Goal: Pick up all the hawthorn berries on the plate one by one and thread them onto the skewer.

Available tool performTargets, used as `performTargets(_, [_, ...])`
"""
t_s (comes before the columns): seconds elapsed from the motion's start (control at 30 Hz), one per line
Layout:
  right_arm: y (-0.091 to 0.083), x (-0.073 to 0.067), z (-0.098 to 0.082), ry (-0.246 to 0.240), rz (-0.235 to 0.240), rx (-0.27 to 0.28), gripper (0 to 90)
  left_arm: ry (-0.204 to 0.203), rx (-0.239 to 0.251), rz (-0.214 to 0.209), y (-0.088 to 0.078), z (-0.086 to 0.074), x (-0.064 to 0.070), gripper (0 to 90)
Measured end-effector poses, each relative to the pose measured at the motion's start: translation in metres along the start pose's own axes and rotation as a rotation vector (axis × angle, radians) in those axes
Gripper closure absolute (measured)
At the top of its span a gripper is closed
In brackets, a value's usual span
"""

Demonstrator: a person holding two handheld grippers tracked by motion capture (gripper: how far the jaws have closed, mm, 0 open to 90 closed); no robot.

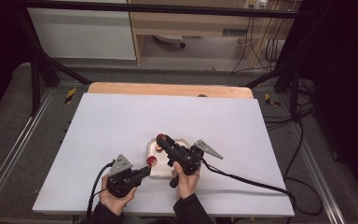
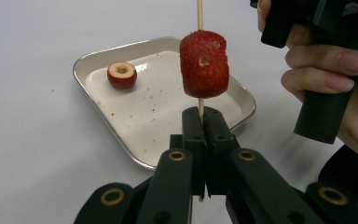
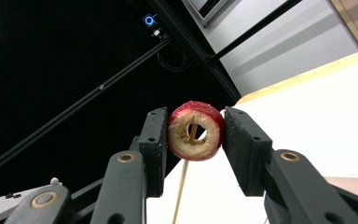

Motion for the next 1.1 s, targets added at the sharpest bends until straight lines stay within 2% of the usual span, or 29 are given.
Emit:
performTargets(0.2, [0.0000, 0.0004, -0.0041, 0.005, -0.002, 0.005, 61.7, -0.015, -0.004, 0.000, 0.0018, -0.0013, -0.0009, 88.7])
performTargets(0.63, [-0.0025, -0.0021, -0.0092, -0.011, 0.000, -0.004, 62.1, -0.004, -0.012, -0.006, 0.0068, -0.0029, 0.0012, 88.7])
performTargets(0.8, [-0.0030, -0.0026, -0.0089, -0.020, -0.002, -0.005, 62.2, 0.005, 0.004, 0.001, 0.0052, -0.0024, 0.0003, 88.8])
performTargets(1.03, [-0.0037, -0.0032, -0.0094, -0.011, 0.006, 0.001, 62.4, 0.017, 0.015, 0.008, 0.0051, -0.0024, 0.0021, 88.9])
performTargets(1.1, [-0.0035, -0.0034, -0.0094, 0.000, 0.008, 0.010, 62.4, 0.018, 0.034, 0.011, 0.0041, -0.0018, 0.0029, 88.9])
Point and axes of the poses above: each handheld gripper's, and its own axes: y roughly forward along the jaws, z roughly out of its top, x roughly to its right, the point moved 2 cm from there along y, roughly forward along the jaws, and after that the axes turned 3 degrees about -x, right-handed, at the moved point
